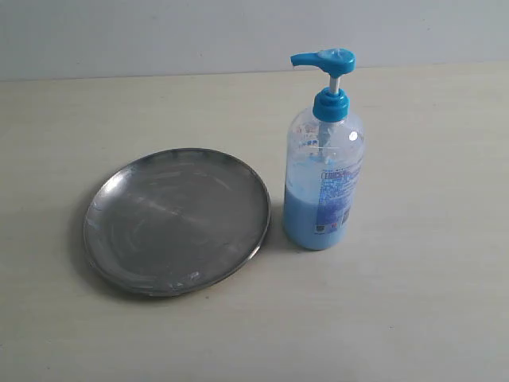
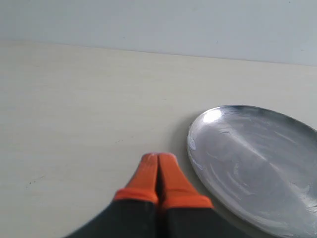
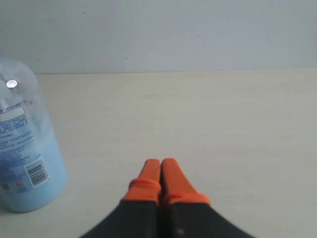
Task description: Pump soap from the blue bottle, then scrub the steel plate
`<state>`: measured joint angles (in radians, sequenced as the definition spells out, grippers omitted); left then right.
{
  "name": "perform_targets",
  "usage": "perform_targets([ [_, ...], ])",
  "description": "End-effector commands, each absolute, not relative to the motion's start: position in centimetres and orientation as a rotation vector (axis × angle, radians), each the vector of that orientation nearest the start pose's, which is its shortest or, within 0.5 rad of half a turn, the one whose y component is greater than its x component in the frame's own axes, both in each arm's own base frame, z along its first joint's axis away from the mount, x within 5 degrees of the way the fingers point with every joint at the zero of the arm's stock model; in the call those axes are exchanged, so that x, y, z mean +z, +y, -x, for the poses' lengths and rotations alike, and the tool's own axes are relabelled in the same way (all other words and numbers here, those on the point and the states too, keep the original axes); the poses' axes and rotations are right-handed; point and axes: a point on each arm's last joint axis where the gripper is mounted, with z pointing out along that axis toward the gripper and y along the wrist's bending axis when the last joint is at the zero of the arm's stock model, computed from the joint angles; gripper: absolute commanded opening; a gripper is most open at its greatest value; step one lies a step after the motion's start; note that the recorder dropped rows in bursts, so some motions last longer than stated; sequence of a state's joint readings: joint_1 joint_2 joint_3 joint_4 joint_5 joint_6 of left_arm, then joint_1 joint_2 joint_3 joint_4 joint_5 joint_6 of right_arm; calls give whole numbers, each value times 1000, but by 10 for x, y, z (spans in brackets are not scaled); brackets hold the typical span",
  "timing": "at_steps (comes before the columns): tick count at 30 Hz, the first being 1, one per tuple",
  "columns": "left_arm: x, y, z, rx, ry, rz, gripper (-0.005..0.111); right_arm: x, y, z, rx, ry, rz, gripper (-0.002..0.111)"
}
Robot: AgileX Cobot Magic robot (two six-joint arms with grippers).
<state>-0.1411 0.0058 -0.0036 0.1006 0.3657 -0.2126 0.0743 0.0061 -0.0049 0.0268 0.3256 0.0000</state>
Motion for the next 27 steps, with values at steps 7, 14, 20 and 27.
perform_targets([
  [7, 181, -4, -53, -148, 1841, 6, 0, 185, 5, -54, 75, 1796, 46, 0],
  [14, 181, -4, -53, -148, 1841, 6, 0, 185, 5, -54, 75, 1796, 46, 0],
  [20, 181, -4, -53, -148, 1841, 6, 0, 185, 5, -54, 75, 1796, 46, 0],
  [27, 181, -4, -53, -148, 1841, 6, 0, 192, 4, -55, 73, 1717, 45, 0],
])
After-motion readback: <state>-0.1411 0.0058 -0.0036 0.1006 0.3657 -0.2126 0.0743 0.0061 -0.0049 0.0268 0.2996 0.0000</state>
